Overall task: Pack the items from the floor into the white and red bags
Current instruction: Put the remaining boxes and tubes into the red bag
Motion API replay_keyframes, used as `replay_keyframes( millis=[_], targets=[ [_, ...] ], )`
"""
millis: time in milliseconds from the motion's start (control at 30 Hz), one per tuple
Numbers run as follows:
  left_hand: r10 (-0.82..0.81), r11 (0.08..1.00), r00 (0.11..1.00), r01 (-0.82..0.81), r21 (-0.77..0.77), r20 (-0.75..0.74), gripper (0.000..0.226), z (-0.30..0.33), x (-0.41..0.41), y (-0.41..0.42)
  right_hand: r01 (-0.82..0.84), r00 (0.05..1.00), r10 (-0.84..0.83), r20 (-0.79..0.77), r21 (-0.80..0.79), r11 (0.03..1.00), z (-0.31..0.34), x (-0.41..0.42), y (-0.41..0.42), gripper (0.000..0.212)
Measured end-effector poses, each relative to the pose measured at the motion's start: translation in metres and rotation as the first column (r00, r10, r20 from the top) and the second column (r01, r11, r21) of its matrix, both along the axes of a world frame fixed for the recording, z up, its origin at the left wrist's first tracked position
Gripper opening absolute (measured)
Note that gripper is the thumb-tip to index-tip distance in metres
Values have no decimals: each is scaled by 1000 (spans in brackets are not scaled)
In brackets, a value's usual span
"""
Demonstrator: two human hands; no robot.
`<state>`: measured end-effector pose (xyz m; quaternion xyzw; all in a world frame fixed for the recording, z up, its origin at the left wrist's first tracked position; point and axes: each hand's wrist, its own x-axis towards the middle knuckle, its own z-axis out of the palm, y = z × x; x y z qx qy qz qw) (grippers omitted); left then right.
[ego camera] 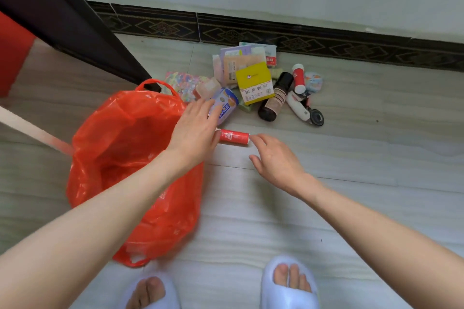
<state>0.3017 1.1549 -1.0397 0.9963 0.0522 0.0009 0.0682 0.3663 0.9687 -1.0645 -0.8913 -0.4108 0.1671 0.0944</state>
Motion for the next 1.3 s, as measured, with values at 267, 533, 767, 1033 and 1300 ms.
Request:
replay_keyframes(
  millis=[267,533,767,1033,1300],
  targets=[
    [225,960,957,-185,209,-183,70,-62,59,11,38,995,-49,-87,-126,991,-59,37,53,49],
    [257,966,963,-253,52,-84,64,-78,58,18,201,969,-202,-144,-23,979,-64,25,30,35],
    [197,931,970,-139,-339,145,57,-30,7,-3,558,805,-497,-323,129,820,-40,-8,-12,31],
    [417,878,903,-371,-303,102,57,3,-125,28,346,916,-264,-303,258,902,-1,-55,36,27],
    [307,947,951,-308,-88,-27,65,-17,-111,78,60,991,-48,-127,93,994,-12,-62,143,36]
  ],
)
